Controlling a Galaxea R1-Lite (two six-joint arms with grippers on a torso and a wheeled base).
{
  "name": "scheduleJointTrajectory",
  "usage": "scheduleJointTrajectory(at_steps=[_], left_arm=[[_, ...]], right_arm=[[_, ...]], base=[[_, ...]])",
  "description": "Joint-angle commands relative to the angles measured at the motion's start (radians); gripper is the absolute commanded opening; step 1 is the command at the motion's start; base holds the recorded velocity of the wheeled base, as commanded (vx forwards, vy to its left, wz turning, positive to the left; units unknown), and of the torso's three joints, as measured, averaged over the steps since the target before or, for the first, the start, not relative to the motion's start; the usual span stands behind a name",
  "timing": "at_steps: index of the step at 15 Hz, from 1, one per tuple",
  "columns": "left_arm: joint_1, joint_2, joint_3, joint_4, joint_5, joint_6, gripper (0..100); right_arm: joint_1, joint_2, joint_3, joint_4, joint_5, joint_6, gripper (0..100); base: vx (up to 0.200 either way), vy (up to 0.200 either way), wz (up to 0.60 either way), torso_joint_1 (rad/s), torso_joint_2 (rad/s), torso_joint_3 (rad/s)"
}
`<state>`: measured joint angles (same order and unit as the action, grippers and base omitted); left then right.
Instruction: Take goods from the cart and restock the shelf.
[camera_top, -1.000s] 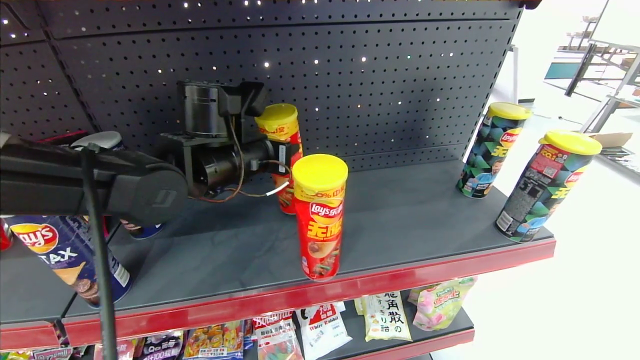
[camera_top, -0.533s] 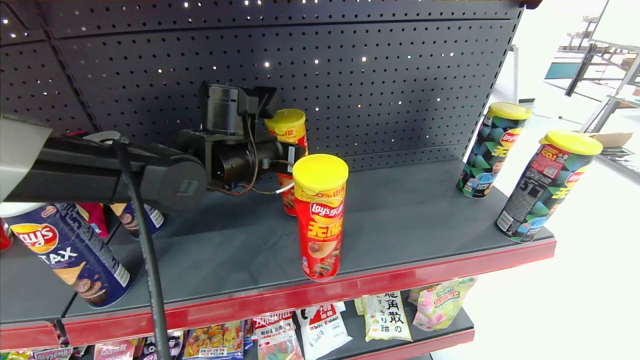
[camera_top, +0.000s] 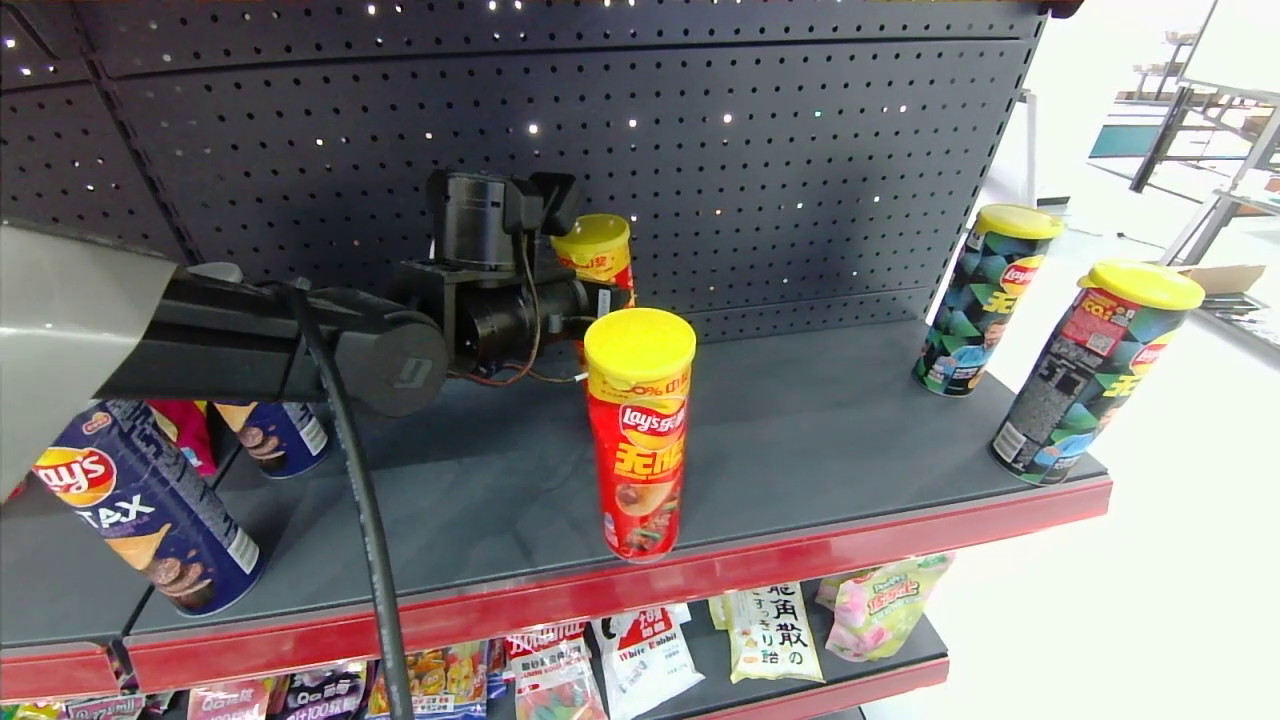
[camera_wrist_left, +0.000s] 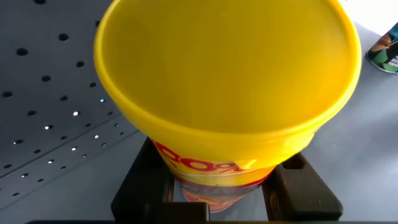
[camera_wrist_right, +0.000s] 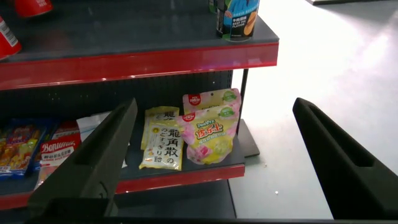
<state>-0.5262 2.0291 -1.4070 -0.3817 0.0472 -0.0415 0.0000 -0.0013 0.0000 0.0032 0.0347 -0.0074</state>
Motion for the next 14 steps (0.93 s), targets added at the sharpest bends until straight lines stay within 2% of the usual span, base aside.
scheduleJointTrajectory(at_steps=[1, 14], left_arm=[[-0.003, 0.010, -0.006, -0.002, 0.000, 0.000, 0], [-0.005, 0.026, -0.013, -0.005, -0.003, 0.006, 0]], right_arm=[[0.000, 0.001, 0.000, 0.000, 0.001, 0.000, 100], [0.000, 0.001, 0.000, 0.000, 0.001, 0.000, 100]], base=[[0.000, 0.000, 0.00, 0.000, 0.00, 0.000], [0.000, 0.000, 0.00, 0.000, 0.00, 0.000]])
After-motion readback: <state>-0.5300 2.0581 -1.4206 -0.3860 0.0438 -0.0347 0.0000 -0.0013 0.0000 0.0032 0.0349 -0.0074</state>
